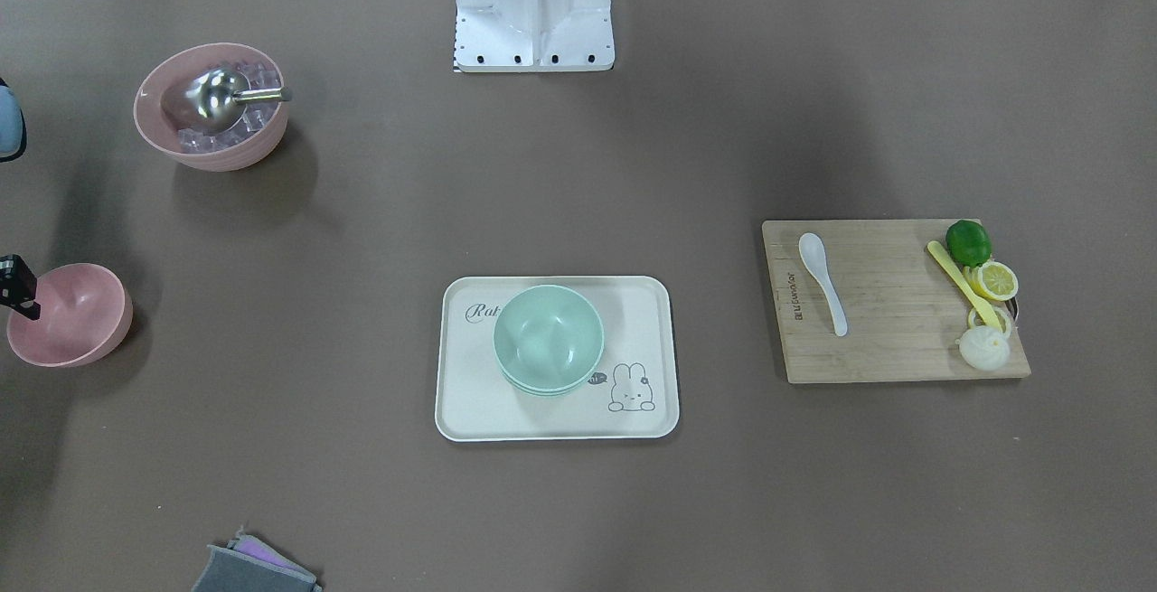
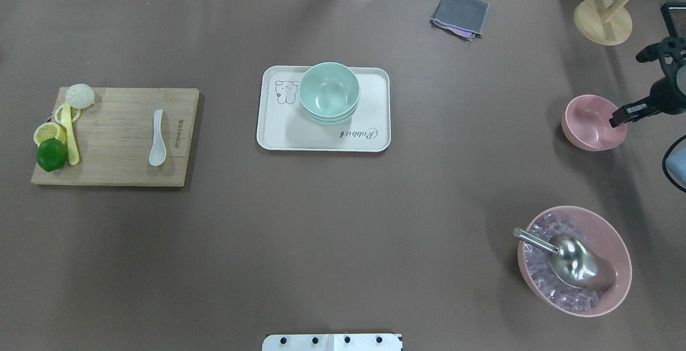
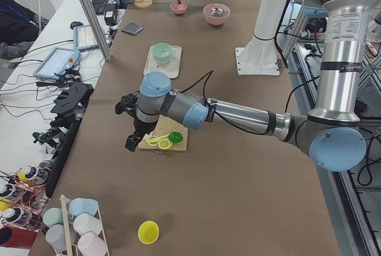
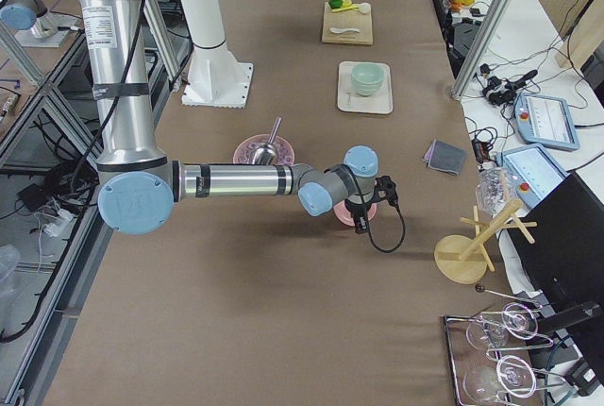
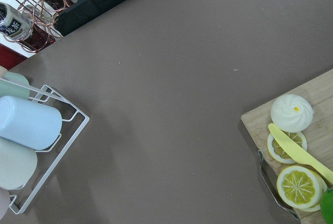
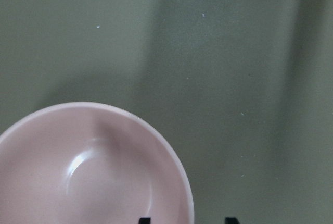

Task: Stack pink bowl on green and place spoon
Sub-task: 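Reach the right gripper down to the rim of the small pink bowl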

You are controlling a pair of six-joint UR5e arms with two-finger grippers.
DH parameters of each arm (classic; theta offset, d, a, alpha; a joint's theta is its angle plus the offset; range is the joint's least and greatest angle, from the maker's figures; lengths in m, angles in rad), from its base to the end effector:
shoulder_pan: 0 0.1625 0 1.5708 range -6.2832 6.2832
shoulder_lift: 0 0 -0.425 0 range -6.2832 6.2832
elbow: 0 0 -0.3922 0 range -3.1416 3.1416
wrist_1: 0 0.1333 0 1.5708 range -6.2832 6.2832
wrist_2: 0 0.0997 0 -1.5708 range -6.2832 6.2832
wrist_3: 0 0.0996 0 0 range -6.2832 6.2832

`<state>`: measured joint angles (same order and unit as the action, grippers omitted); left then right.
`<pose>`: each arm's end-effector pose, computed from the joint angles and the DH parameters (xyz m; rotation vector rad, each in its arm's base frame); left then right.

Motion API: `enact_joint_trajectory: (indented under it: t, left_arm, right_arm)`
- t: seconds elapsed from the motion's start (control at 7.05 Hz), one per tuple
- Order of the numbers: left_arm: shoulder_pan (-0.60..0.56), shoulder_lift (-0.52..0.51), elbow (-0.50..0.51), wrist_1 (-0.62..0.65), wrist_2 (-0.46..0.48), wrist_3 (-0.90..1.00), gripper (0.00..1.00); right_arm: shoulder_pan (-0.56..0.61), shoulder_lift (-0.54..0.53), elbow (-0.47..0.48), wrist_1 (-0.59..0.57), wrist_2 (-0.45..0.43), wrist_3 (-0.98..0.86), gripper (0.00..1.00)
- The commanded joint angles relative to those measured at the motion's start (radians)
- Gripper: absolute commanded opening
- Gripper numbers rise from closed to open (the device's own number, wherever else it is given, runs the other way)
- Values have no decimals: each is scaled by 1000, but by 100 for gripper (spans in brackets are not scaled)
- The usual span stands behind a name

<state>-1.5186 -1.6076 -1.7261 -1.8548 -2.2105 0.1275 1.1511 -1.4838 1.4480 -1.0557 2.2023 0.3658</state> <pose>-0.0463 -0.5290 0.5377 0.4847 0.6119 0.3228 -0.1579 -0.5367 0.6253 0.1910 -0.7499 -0.2025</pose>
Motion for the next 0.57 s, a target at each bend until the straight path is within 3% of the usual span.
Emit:
enact_joint_trajectory:
  t: [0.0, 0.43]
  left_arm:
    - [0, 0, -3, -1, 0, 1, 98]
    - [0, 0, -4, -1, 0, 0, 98]
  right_arm:
    - [-2, 3, -2, 0, -4, 24, 0]
    - [-4, 40, 40, 0, -6, 27, 0]
